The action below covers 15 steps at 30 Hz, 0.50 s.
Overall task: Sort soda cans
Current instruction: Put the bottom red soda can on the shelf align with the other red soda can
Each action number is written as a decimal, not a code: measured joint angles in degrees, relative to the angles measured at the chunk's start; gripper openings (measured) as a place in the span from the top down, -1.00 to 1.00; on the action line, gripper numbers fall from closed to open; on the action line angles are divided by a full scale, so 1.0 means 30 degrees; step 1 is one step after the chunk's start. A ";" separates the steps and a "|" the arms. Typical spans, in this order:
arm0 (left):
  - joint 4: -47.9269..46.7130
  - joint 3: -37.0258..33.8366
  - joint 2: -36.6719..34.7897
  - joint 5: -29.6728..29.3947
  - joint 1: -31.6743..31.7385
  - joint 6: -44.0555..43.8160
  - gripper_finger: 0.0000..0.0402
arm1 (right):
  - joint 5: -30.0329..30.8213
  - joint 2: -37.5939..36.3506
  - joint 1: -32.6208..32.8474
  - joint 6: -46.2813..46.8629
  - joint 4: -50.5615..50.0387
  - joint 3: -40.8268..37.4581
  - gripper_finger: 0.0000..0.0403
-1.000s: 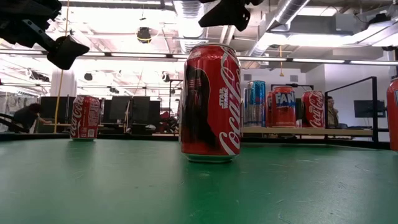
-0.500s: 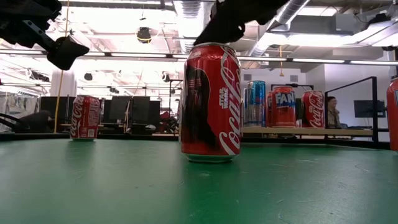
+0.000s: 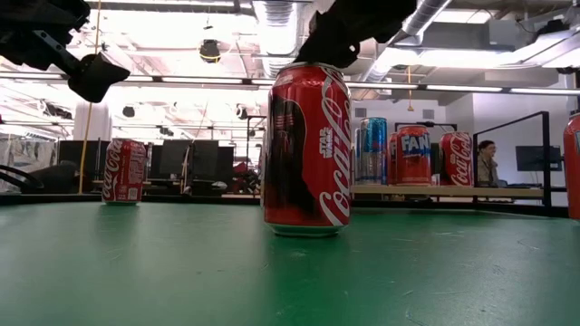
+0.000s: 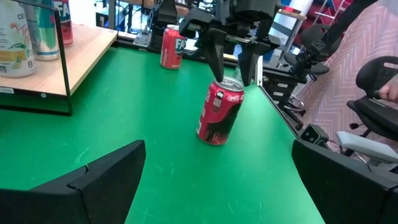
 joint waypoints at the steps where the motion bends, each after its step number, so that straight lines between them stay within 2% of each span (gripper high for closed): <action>1: 0.0000 0.0000 0.0000 0.0000 0.0000 0.0000 -0.95 | 0.0171 0.0000 0.0000 -0.0012 0.0054 0.0006 -0.43; 10: 0.0007 0.0000 0.0000 0.0000 0.0000 -0.0029 -0.95 | 0.0273 0.0000 -0.0202 -0.0111 0.2135 0.0006 -0.43; 15: 0.0010 -0.0007 0.0000 -0.0007 0.0000 -0.0029 -0.95 | 0.0317 0.0000 -0.0528 0.0626 0.4505 -0.0001 -0.43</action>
